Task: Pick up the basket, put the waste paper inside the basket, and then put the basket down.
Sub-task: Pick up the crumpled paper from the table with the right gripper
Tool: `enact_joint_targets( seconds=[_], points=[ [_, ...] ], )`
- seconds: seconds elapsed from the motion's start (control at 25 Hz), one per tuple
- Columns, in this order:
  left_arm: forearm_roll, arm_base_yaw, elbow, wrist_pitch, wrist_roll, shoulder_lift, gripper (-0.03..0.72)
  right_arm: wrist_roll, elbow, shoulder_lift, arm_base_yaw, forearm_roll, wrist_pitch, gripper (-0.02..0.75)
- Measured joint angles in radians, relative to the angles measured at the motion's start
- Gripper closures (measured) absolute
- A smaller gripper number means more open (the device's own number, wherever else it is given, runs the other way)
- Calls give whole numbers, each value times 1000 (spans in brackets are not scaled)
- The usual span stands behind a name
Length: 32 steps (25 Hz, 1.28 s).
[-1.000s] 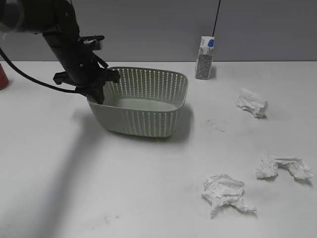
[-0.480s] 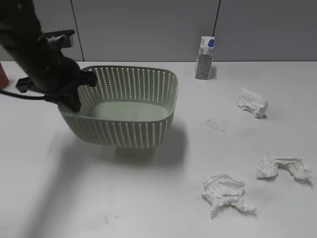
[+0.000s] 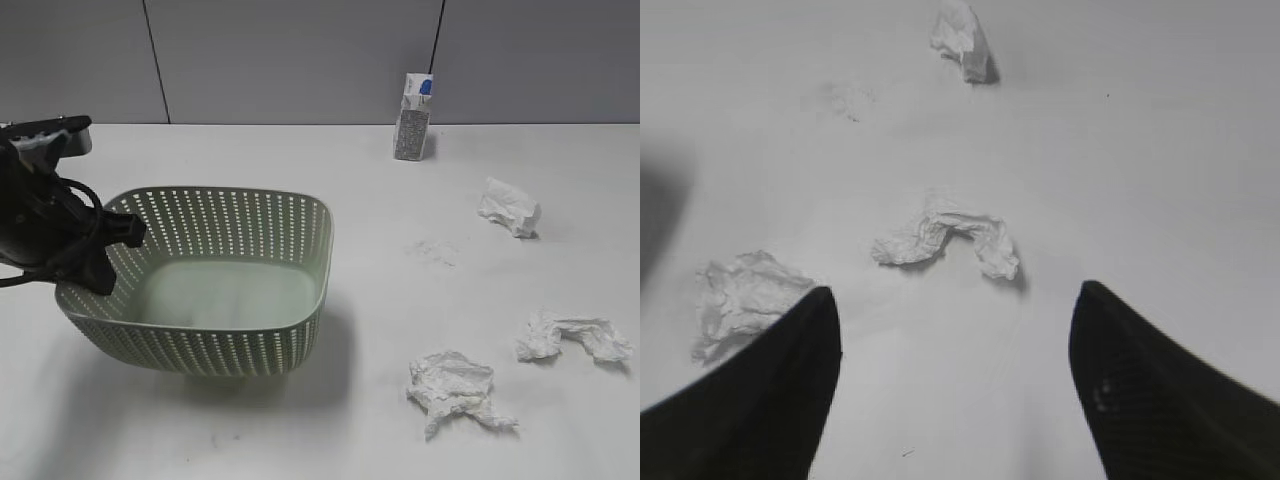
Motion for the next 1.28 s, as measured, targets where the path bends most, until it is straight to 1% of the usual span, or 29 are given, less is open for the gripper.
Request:
enact_joint_targets(
  seconds=[0.2, 0.4, 0.56, 0.68, 0.84, 1.08, 1.12, 1.2, 1.24, 1.28],
  points=[
    [0, 0, 9, -26, 0, 0, 685, -116, -203, 452, 0, 33, -54, 169],
    [0, 0, 9, -31, 0, 0, 685, -199, -501, 871, 0, 91, -74, 169],
    [0, 0, 9, -32, 0, 0, 685, -215, -719, 1137, 0, 98, -91, 169],
    [-3, 0, 9, -32, 0, 0, 685, -238, -837, 1290, 1, 101, -91, 169],
    [-13, 0, 9, -32, 0, 0, 685, -282, -915, 1428, 13, 97, -92, 169],
    [-39, 0, 9, -33, 0, 0, 685, -305, -923, 1539, 39, 37, -117, 171],
    [-41, 0, 9, -33, 0, 0, 685, -305, -923, 1548, 41, 31, -121, 183],
    [-43, 0, 9, -34, 0, 0, 685, -306, -923, 1557, 45, 27, -124, 251],
    [-44, 0, 9, -34, 0, 0, 685, -306, -923, 1559, 47, 25, -127, 316],
    [-44, 0, 9, -34, 0, 0, 685, -306, -923, 1559, 49, 25, -128, 398]
  ],
)
